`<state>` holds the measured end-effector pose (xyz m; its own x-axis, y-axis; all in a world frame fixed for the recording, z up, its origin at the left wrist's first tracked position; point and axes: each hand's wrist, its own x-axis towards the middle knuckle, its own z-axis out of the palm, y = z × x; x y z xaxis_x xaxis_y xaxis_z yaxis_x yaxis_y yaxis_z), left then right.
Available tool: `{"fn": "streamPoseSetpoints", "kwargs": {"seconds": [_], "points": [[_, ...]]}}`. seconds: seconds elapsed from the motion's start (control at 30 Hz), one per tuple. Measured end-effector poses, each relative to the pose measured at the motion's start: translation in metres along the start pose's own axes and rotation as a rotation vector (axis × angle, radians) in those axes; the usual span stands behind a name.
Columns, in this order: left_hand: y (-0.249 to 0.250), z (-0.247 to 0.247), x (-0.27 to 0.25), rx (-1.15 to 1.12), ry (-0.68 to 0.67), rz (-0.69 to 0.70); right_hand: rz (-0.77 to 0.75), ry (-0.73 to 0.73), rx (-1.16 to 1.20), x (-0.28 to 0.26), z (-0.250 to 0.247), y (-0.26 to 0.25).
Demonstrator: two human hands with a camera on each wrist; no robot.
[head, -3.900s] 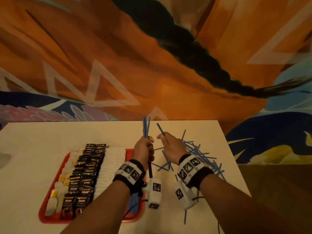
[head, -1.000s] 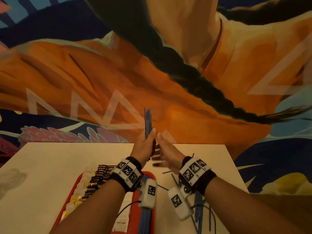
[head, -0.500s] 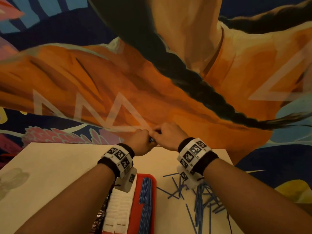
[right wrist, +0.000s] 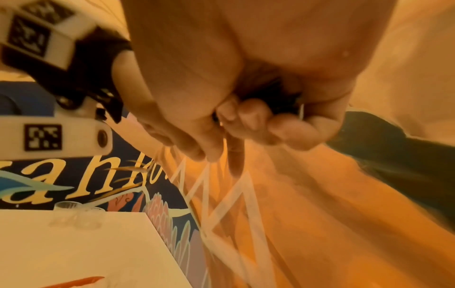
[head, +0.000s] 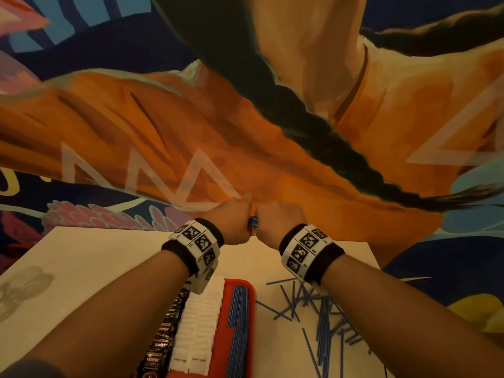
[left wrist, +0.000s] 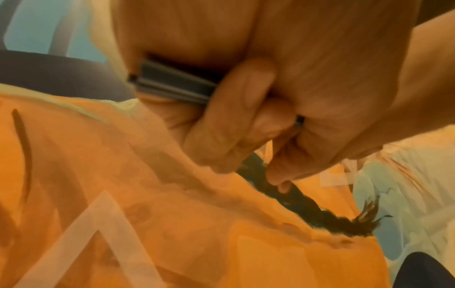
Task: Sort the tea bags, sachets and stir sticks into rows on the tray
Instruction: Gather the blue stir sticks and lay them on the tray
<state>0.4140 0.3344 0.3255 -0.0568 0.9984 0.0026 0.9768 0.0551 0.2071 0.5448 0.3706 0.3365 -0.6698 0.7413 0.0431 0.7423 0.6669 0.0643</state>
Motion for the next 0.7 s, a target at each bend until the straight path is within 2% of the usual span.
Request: {"fn": "streamPoseSetpoints", "kwargs": {"seconds": [0.13, 0.23, 0.33, 0.4, 0.47, 0.53, 0.63, 0.7], "points": [[-0.010, -0.004, -0.009, -0.186, 0.064, 0.109, 0.035, 0.002, 0.036, -0.001, 0.003, 0.005], [-0.023, -0.003, -0.020, -0.509, 0.124, 0.139, 0.078, -0.025, 0.068, -0.001, 0.002, 0.014], [-0.024, 0.004, -0.028, -0.899, 0.260, 0.070, 0.114, 0.019, 0.070, 0.001, 0.001, 0.017], [-0.018, 0.010, -0.029, -1.129, 0.300, 0.002, 0.120, 0.050, 0.061, 0.002, 0.000, 0.015], [-0.015, 0.015, -0.028, -1.248, 0.309, -0.037, 0.117, 0.068, 0.065, 0.002, -0.001, 0.013], [-0.016, 0.016, -0.026, -1.261, 0.328, -0.041, 0.086, 0.070, 0.122, 0.002, 0.000, 0.014], [-0.022, 0.014, -0.027, -1.276, 0.337, -0.024, -0.012, 0.040, 0.467, -0.001, 0.003, 0.026], [-0.026, 0.013, -0.028, -1.323, 0.344, -0.028, -0.035, 0.132, 0.835, 0.001, 0.006, 0.035]]}}
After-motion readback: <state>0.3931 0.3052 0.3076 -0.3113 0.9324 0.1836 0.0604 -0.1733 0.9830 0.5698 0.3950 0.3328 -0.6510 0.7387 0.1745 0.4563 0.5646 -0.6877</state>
